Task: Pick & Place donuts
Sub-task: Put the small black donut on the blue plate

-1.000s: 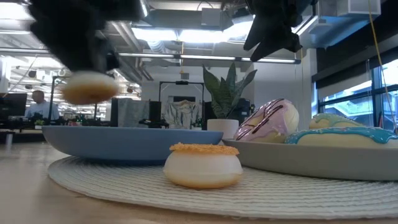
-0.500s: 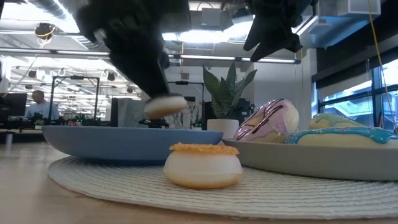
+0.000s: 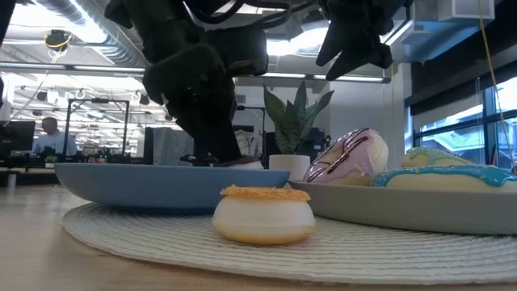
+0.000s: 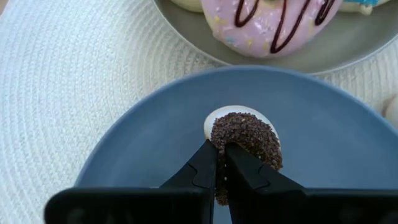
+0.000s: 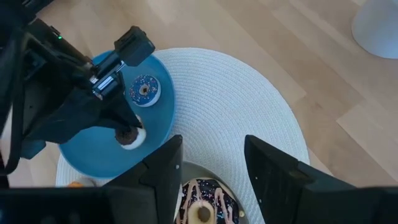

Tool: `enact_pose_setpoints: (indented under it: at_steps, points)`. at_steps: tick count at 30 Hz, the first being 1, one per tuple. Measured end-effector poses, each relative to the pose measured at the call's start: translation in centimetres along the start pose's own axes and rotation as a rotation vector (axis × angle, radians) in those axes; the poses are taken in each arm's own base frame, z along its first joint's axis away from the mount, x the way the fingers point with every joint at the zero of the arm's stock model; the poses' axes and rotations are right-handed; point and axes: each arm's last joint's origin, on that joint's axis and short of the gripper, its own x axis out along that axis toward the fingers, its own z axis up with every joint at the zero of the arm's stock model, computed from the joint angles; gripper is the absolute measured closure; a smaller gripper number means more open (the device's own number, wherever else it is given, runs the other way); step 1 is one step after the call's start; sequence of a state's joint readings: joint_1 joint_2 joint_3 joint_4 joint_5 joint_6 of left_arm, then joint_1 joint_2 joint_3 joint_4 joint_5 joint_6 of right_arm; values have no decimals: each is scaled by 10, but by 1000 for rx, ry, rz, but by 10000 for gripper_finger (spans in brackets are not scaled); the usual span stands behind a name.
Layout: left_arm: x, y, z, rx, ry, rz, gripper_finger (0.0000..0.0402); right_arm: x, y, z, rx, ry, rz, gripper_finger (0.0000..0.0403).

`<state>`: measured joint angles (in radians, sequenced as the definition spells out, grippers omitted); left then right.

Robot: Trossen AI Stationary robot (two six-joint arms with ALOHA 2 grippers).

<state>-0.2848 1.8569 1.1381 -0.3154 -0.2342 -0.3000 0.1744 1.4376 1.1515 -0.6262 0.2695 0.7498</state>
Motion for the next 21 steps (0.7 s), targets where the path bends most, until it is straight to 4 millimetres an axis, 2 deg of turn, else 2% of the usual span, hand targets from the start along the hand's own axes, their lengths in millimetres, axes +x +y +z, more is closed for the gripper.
enact_pose_setpoints:
  at_steps: [21]
  points:
    - [1, 2, 1, -7, -3, -6, 368, 0, 0, 0, 5, 0, 0, 228]
